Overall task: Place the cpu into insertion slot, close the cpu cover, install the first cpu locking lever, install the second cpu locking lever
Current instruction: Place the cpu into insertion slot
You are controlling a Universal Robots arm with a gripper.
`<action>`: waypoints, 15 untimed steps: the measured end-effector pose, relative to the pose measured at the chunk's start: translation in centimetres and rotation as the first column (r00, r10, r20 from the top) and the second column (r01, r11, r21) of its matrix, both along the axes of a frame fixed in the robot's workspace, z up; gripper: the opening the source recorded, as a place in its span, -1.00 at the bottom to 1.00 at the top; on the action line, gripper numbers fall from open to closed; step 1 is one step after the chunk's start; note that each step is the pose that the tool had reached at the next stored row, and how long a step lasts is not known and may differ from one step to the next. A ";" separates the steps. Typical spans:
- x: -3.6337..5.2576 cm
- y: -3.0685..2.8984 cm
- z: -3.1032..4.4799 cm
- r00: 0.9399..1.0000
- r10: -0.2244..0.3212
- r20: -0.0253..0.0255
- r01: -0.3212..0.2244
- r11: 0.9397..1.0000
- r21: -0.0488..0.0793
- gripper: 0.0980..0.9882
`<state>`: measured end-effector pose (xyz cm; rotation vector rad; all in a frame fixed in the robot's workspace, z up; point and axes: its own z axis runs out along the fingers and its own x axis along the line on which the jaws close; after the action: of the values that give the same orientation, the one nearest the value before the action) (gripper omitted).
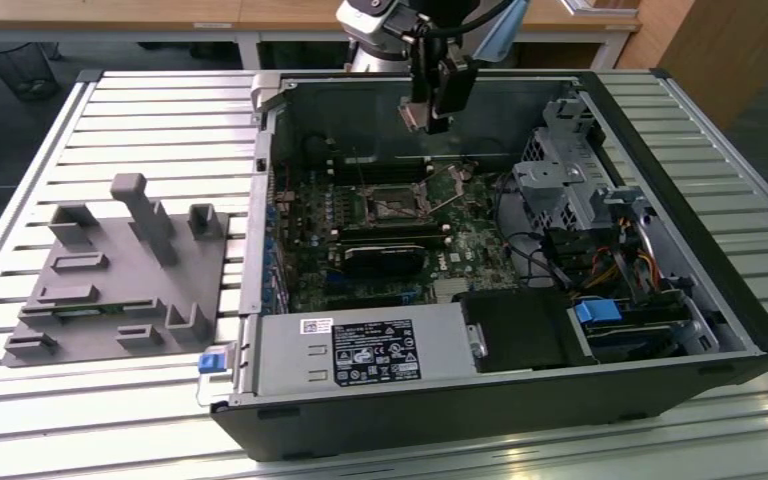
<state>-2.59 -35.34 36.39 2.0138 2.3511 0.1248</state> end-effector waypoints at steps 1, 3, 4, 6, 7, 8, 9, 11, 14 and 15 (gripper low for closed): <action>0.00 0.00 -0.01 1.000 -0.004 0.000 0.004 1.000 0.000 0.00; 0.00 0.00 -0.02 1.000 -0.012 0.000 0.012 1.000 0.000 0.00; 0.00 0.00 -0.03 1.000 -0.016 0.000 0.016 1.000 0.000 0.00; 0.00 0.00 -0.04 1.000 -0.025 0.000 0.025 1.000 0.000 0.00; 0.00 0.00 -0.05 1.000 -0.029 0.000 0.029 1.000 0.000 0.00; 0.00 0.00 -0.05 0.999 -0.033 0.000 0.033 0.999 0.000 0.00; 0.00 0.00 -0.06 0.999 -0.037 0.000 0.037 0.999 0.000 0.00; 0.00 0.00 -0.07 0.999 -0.045 0.000 0.045 0.999 0.000 0.00; 0.00 0.00 -0.10 0.998 -0.057 0.000 0.057 0.998 0.000 0.00; 0.00 0.00 -0.11 0.998 -0.061 0.000 0.061 0.998 0.000 0.00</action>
<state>-2.60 -35.34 36.29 2.0829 2.2869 0.1226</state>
